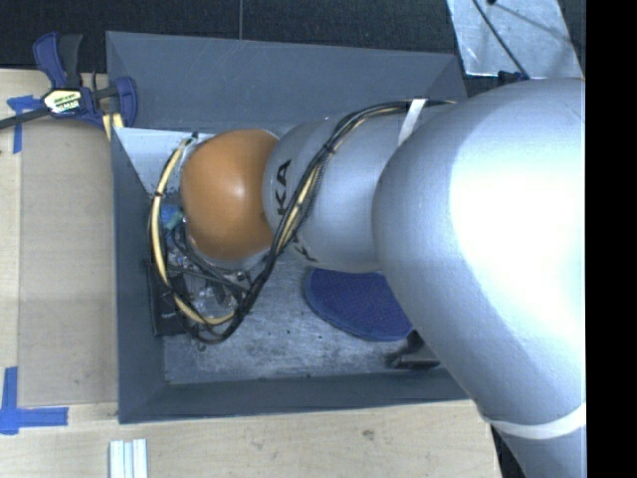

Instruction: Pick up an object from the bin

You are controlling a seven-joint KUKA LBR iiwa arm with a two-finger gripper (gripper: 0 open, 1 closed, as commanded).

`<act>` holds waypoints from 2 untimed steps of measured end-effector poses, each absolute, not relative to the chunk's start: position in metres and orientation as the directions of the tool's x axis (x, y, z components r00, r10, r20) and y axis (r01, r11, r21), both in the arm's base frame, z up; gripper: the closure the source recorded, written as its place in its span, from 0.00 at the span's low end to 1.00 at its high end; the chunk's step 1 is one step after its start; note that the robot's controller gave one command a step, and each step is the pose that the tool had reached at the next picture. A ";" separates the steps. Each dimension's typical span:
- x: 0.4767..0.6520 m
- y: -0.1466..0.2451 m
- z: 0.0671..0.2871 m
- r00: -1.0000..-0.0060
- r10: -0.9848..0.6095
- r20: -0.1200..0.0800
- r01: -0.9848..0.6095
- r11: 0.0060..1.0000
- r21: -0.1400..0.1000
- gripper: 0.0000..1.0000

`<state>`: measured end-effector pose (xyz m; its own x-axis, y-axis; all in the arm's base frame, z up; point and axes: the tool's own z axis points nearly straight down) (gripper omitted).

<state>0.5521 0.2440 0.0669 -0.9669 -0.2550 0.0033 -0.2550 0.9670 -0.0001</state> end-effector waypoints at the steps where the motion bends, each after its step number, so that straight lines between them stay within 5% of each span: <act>1: 0.542 0.218 0.101 -0.812 -0.584 0.001 -0.584 0.812 -0.001 0.00; 2: 0.560 0.243 0.100 -0.441 -0.898 -0.005 -0.898 0.441 -0.002 0.00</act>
Offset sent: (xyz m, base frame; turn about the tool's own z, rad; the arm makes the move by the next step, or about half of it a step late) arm -0.0110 -0.0248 0.0331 -0.3676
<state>0.5599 0.2428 0.1004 -0.4408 -0.8976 -0.0052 -0.8976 0.4408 -0.0018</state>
